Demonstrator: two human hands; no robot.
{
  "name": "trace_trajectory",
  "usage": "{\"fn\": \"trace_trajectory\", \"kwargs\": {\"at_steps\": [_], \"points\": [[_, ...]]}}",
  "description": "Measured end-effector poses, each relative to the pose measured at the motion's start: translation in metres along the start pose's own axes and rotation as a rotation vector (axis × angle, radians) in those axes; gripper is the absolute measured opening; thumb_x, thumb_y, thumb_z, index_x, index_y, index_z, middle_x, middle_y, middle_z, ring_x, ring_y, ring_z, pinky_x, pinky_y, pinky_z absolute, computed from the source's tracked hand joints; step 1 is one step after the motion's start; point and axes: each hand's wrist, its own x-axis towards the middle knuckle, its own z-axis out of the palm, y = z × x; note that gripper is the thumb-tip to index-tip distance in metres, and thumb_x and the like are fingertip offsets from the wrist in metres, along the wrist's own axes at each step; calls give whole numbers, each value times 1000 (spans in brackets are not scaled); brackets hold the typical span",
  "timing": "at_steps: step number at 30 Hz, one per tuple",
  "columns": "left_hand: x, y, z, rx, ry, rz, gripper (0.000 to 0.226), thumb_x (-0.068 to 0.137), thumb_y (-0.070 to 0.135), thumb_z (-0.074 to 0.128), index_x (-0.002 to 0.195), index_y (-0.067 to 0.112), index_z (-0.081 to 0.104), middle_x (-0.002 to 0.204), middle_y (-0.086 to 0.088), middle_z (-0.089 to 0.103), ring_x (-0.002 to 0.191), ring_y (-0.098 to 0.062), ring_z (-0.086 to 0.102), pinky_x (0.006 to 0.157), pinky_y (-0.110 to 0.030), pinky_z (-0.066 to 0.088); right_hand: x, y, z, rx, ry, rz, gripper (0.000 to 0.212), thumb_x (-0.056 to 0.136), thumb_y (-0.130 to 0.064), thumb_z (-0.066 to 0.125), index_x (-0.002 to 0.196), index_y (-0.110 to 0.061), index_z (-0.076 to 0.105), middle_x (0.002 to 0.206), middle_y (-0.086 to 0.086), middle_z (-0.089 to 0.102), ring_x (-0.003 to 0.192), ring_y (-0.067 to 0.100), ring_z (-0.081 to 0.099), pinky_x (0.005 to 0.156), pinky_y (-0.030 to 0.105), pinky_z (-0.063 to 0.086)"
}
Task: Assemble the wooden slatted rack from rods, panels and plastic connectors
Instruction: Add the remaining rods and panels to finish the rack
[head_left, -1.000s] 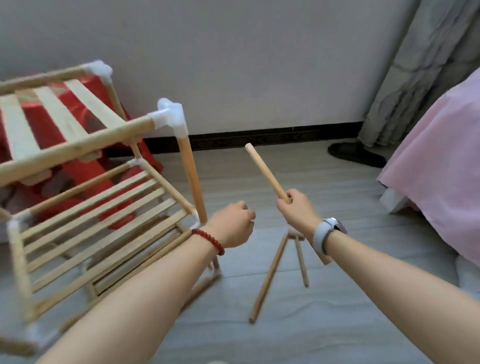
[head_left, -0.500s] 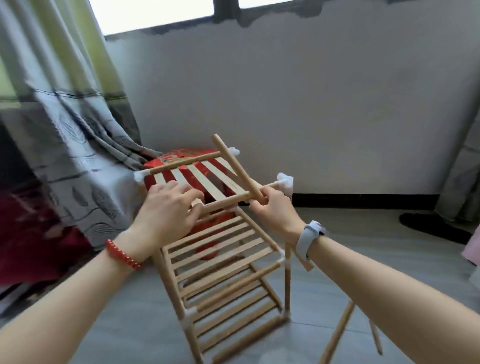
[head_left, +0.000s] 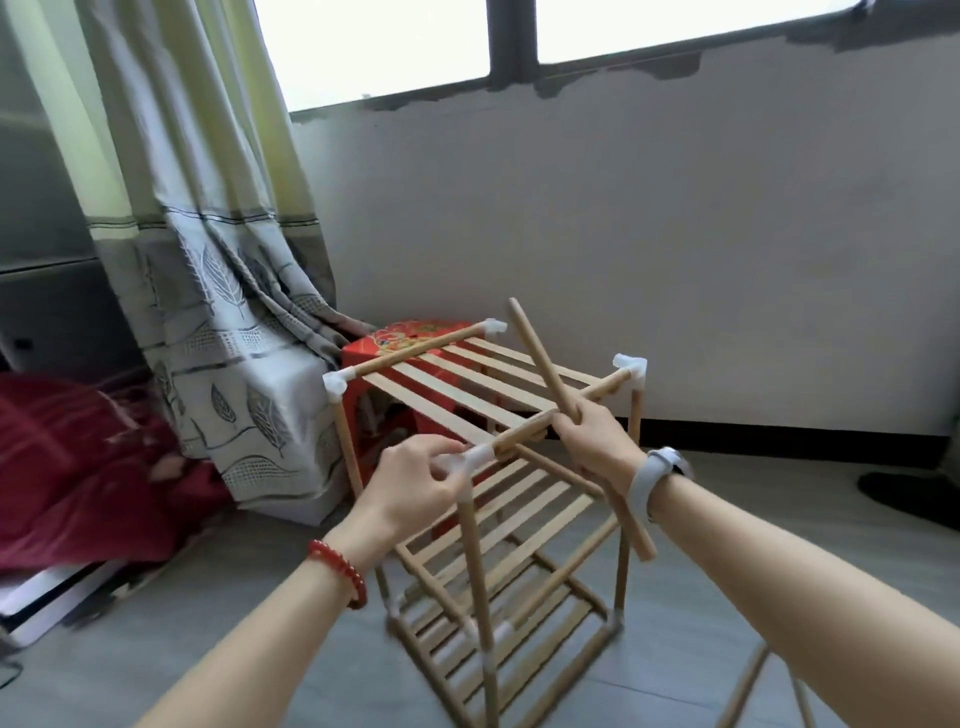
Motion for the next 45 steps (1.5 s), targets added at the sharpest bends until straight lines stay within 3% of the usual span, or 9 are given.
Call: {"fn": "trace_trajectory", "kwargs": {"at_steps": [8, 11, 16, 20, 24, 27, 35, 41, 45], "points": [[21, 96, 109, -277, 11, 125, 35, 90, 15, 56, 124, 12, 59, 101, 2, 68, 79, 4, 58, 64, 4, 39, -5, 48, -98, -188, 171, -13, 9, 93, -23, 45, 90, -26, 54, 78, -4, 66, 57, 7, 53, 46, 21, 39], [38, 133, 141, -329, -37, 139, 35, 91, 14, 52, 125, 16, 59, 104, 1, 66, 86, -2, 58, 63, 2, 38, -22, 60, -137, -297, 250, -7, 6, 90, -24, 48, 89, -25, 53, 78, -4, 65, 74, 18, 60, 63, 32, 48], [57, 156, 148, -201, -143, 199, 32, 94, 18, 50, 124, 14, 59, 122, -3, 61, 114, -14, 54, 89, -18, 39, -49, 62, -163, -383, 299, -78, 22, 95, -31, 45, 115, -27, 54, 89, -7, 61, 89, 20, 57, 78, 36, 46], [43, 120, 107, -58, 153, 238, 23, 91, 12, 52, 109, 11, 65, 114, -4, 62, 113, -17, 50, 99, -35, 40, -59, 46, -142, -489, 181, -187, 23, 93, -20, 46, 116, -18, 51, 83, -1, 59, 80, 26, 56, 73, 36, 46], [18, 45, 58, -11, 498, -43, 24, 89, 10, 52, 110, 10, 62, 118, -9, 54, 113, -24, 47, 97, -33, 33, -63, 26, -89, -684, 27, -333, 23, 95, -31, 43, 117, -24, 48, 82, -6, 57, 83, 23, 59, 69, 32, 40], [21, -5, 34, -245, 473, -417, 37, 93, 26, 49, 126, 10, 50, 128, -11, 47, 114, -24, 47, 95, -33, 36, -58, 15, -52, -797, -71, -404, 25, 97, -39, 40, 118, -28, 48, 85, -6, 61, 74, 17, 59, 60, 30, 43], [34, -53, 45, -622, 209, -418, 47, 100, 39, 26, 124, 14, 58, 62, 2, 51, 62, -11, 51, 72, -29, 48, -40, 11, -3, -853, -43, -504, 24, 97, -37, 41, 118, -33, 51, 90, -8, 63, 71, 12, 52, 52, 21, 31], [13, -57, 42, -633, 222, -304, 45, 100, 34, 22, 121, 12, 55, 52, 6, 44, 49, -6, 43, 51, -22, 41, -49, 15, -8, -815, -39, -577, 25, 94, -35, 48, 119, -36, 55, 89, -11, 66, 72, 7, 57, 58, 19, 41], [-12, -52, 34, -658, 227, -266, 37, 100, 30, 22, 92, 25, 58, 48, 7, 43, 47, -6, 42, 47, -19, 39, -63, 9, -7, -773, -74, -573, 27, 92, -32, 53, 119, -34, 58, 84, -12, 66, 66, 5, 51, 57, 21, 40]]}}
